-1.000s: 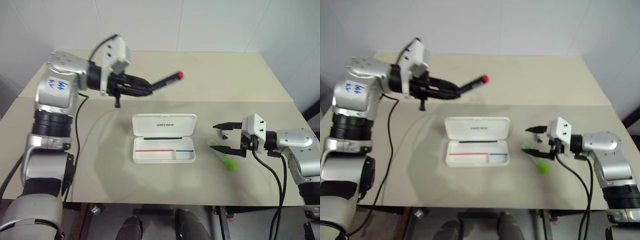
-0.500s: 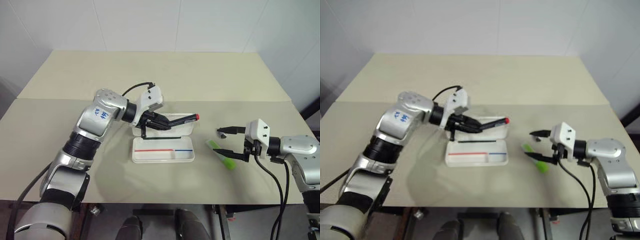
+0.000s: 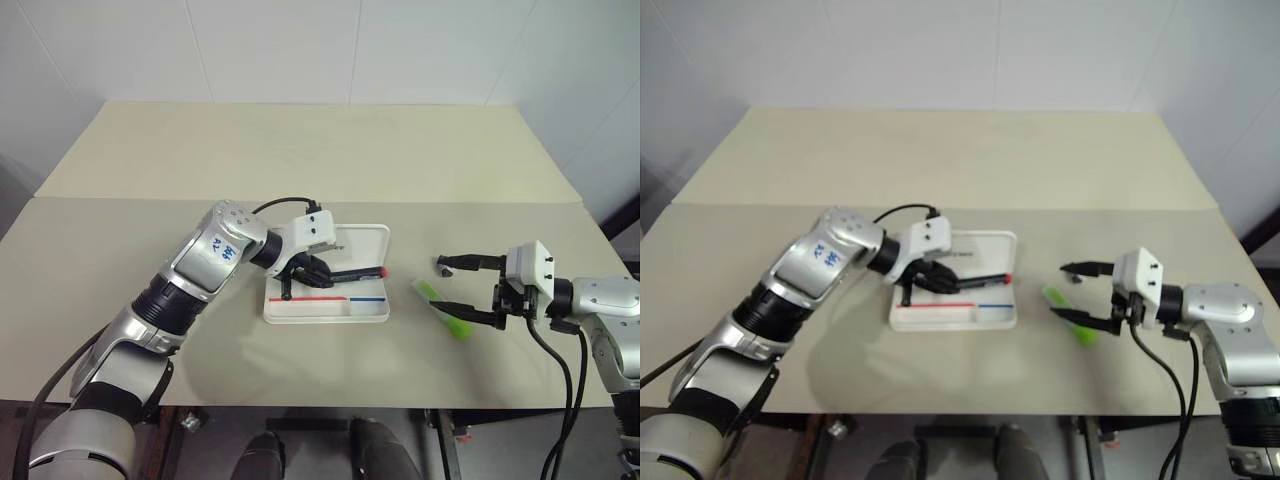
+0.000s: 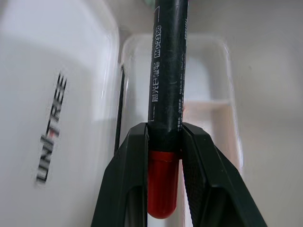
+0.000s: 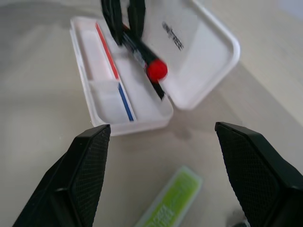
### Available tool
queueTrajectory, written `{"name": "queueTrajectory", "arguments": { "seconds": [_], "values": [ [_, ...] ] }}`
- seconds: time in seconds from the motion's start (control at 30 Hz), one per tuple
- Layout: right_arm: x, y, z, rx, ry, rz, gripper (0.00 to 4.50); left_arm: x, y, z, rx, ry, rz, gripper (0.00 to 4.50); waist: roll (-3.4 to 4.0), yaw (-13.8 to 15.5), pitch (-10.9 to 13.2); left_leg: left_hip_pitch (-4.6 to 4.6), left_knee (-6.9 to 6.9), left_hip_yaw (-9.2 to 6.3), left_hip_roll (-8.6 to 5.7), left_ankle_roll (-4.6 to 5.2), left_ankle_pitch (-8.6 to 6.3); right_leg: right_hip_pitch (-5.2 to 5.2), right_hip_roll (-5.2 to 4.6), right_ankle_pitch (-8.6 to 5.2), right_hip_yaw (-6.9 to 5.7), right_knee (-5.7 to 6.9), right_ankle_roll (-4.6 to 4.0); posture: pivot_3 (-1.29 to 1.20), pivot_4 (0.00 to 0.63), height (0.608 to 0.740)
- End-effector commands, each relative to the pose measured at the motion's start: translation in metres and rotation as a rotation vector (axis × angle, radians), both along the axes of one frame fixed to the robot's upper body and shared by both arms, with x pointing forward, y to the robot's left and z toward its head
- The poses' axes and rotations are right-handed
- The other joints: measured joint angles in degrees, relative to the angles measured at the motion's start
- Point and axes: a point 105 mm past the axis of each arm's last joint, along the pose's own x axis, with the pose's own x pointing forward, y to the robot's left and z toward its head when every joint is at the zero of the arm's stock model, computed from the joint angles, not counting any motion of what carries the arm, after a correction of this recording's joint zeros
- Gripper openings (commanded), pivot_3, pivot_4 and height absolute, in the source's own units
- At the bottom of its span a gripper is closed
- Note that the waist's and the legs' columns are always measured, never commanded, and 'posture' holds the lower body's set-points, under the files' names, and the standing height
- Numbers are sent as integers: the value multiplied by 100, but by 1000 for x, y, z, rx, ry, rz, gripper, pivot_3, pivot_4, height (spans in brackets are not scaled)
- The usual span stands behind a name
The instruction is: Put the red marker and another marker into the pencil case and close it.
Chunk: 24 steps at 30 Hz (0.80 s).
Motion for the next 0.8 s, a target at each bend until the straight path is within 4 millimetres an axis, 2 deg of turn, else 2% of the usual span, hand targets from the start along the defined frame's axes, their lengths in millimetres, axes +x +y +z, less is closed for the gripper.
{"name": "queueTrajectory", "arguments": {
  "seconds": [0.03, 0.13, 0.47, 0.53, 0.8],
  "values": [
    [-5, -7, 19, 14, -62, 23, 4500, -3, 4, -9, 68, -16, -5, 619, 0, 0, 0, 0, 0, 0, 0, 0, 0, 0, 0, 0, 0, 0, 0, 0, 150, 740],
    [-8, -7, 24, 55, -67, 55, 4500, -3, 7, -13, 98, -24, 2, 619, 0, 3, 0, -1, -1, 0, 0, 0, 0, -1, 1, 0, 1, 0, 0, 0, 150, 740],
    [-3, -5, 12, 26, -42, 16, 4500, 0, 5, -9, 107, -65, -1, 619, 0, 16, 0, -1, -1, 1, 0, 0, 0, -1, 0, 0, 2, 0, 0, 0, 150, 740],
    [-2, -5, 12, 24, -42, 13, 4500, -1, 5, -7, 103, -68, -8, 1380, 0, 17, 0, -1, 0, 1, 0, 0, 0, -1, 0, 0, 2, 0, 0, 0, 150, 740],
    [1, -4, 11, 17, -44, 11, 4500, -6, -1, -3, 79, -73, -23, 3828, 0, 52, 0, 0, 1, 2, 0, 0, 0, 0, 0, 0, 3, 0, 0, 0, 150, 740]
  ]
}}
